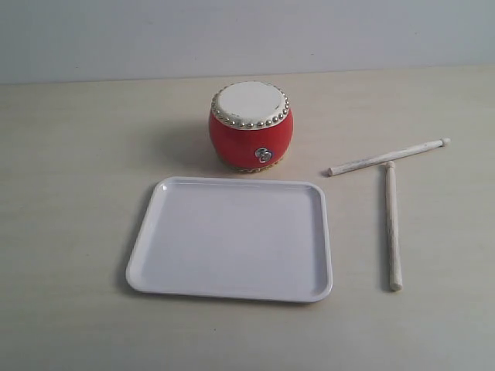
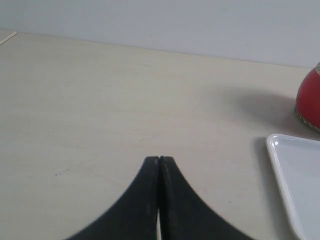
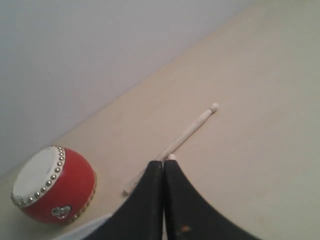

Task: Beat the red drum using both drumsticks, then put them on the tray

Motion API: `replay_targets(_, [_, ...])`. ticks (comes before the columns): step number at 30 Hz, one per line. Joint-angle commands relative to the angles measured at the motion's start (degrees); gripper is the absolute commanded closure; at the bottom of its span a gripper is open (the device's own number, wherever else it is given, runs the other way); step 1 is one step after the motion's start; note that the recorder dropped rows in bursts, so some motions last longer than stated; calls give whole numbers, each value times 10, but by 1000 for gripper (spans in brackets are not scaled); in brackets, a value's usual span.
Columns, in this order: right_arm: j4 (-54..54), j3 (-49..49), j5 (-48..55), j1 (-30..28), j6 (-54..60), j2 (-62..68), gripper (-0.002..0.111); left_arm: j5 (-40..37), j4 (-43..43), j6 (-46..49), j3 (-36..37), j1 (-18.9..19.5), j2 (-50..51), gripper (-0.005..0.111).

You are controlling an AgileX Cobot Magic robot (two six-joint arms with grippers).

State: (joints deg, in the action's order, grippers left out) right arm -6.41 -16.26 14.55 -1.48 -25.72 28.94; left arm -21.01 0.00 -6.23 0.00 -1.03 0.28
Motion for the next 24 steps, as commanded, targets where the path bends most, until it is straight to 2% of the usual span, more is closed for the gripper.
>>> replay_targets(1, [7, -73, 78, 2, 59, 60, 108, 6, -3, 0, 0, -3, -3, 107])
replay_targets(7, [-15, -177, 189, 2, 122, 143, 108, 6, -3, 0, 0, -3, -3, 107])
replay_targets(15, [-57, -256, 281, 2, 218, 228, 108, 6, -3, 0, 0, -3, -3, 107])
replay_targets(20, [-84, -365, 443, 2, 242, 329, 108, 6, -3, 0, 0, -3, -3, 107])
replay_targets(24, [-127, -409, 521, 2, 257, 401, 108, 6, -3, 0, 0, -3, -3, 107])
